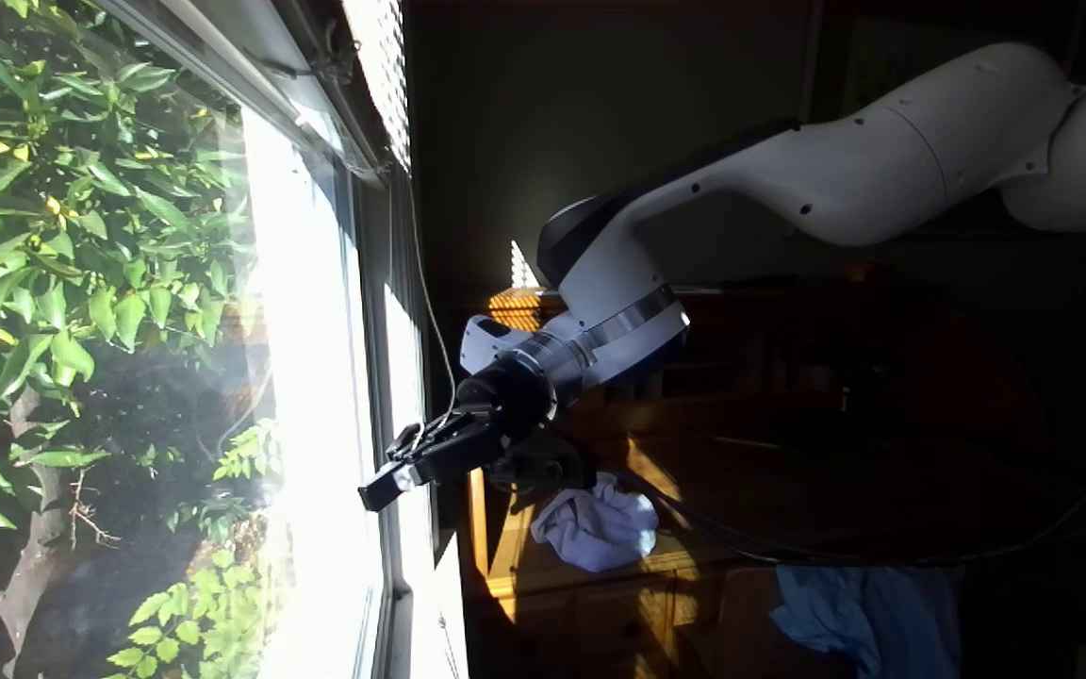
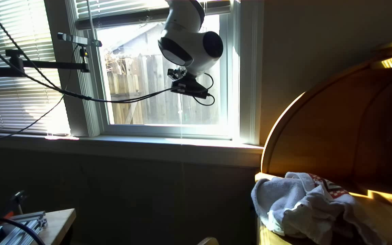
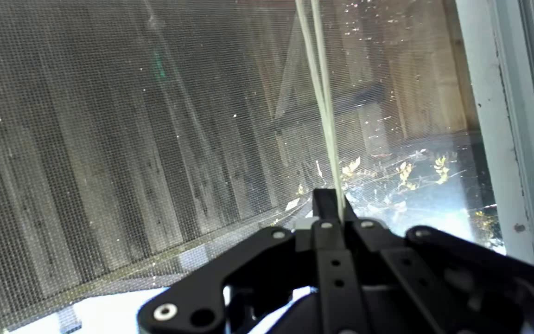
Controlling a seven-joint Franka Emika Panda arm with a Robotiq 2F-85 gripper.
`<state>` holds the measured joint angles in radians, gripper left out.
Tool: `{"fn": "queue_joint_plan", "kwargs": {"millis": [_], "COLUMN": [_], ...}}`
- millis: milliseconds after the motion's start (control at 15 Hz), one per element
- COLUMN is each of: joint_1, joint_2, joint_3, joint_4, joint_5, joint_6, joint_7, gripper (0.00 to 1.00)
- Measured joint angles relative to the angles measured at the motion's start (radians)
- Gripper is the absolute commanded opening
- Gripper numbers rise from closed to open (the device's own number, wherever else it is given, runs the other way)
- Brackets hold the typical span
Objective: Close the curtain
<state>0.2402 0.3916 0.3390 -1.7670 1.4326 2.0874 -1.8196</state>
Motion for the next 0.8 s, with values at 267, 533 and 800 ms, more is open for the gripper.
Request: {"fn": "queue_joint_plan", "kwargs": {"millis": [267, 533, 800], "joint_1": [0.002, 0.017, 0.048], "joint_2": [0.004, 0.028, 0.066], "joint_3": [-0.028, -0.041, -0.040], "joint_4": [-0.008, -0.013, -0.015], "joint_5": [-0.002, -0.002, 0.000], "joint_6": [-0.169, -0.228, -0.238], "joint_7": [0.053, 0.137, 0.191], "gripper": [0.00, 0.00, 0.00]}}
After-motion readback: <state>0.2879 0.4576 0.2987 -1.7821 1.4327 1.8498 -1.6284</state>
